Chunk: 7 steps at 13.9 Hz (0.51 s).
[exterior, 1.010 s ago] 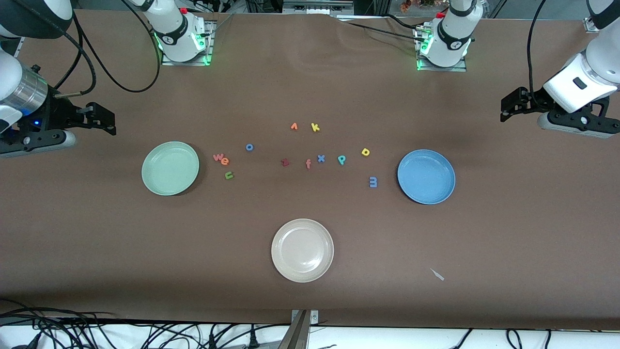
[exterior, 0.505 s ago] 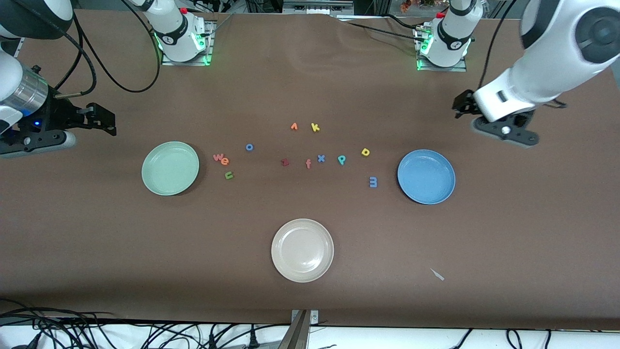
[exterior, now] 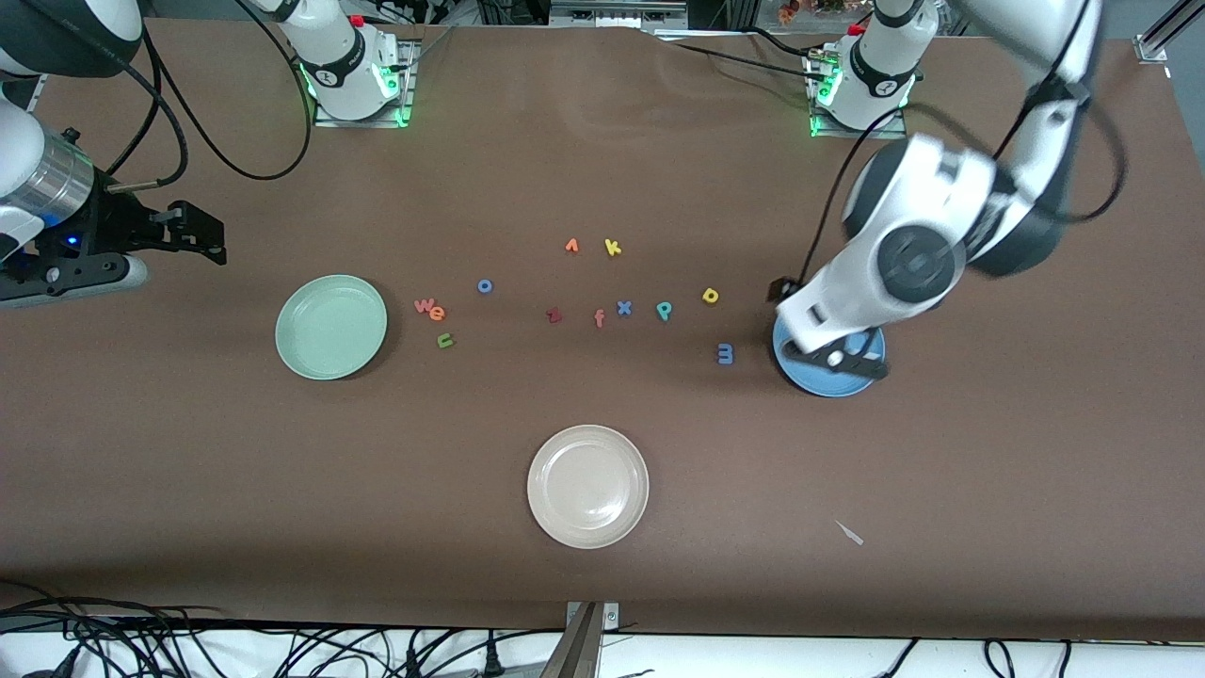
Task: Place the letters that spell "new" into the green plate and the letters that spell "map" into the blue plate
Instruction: 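Reach the left gripper down and grasp the blue letter E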
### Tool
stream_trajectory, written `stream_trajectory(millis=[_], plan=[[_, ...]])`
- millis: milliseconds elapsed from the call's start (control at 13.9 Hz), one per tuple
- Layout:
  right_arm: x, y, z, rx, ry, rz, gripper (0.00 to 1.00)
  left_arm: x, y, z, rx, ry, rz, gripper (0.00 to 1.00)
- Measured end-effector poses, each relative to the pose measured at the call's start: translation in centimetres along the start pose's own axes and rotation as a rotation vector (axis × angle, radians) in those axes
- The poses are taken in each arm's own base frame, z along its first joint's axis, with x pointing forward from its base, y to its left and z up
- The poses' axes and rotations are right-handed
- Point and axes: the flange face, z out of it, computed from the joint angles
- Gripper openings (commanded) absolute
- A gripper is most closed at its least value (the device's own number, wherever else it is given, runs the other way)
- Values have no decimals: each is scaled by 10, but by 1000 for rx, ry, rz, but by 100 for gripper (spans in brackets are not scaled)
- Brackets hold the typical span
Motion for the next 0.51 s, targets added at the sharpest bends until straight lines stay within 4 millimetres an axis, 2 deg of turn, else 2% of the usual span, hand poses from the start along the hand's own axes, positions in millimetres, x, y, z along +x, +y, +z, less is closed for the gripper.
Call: stream_trajectory(millis=[144, 216, 361, 505], plan=[[0, -1, 0, 9, 0, 0, 100, 41, 16, 60, -2, -3, 6, 100], [0, -1, 0, 18, 2, 1, 100, 57, 18, 78, -11, 31, 5, 100], [2, -2, -1, 27, 13, 2, 100, 72, 19, 90, -24, 76, -1, 100], [3, -2, -2, 27, 25, 3, 100, 72, 28, 89, -36, 83, -5, 100]])
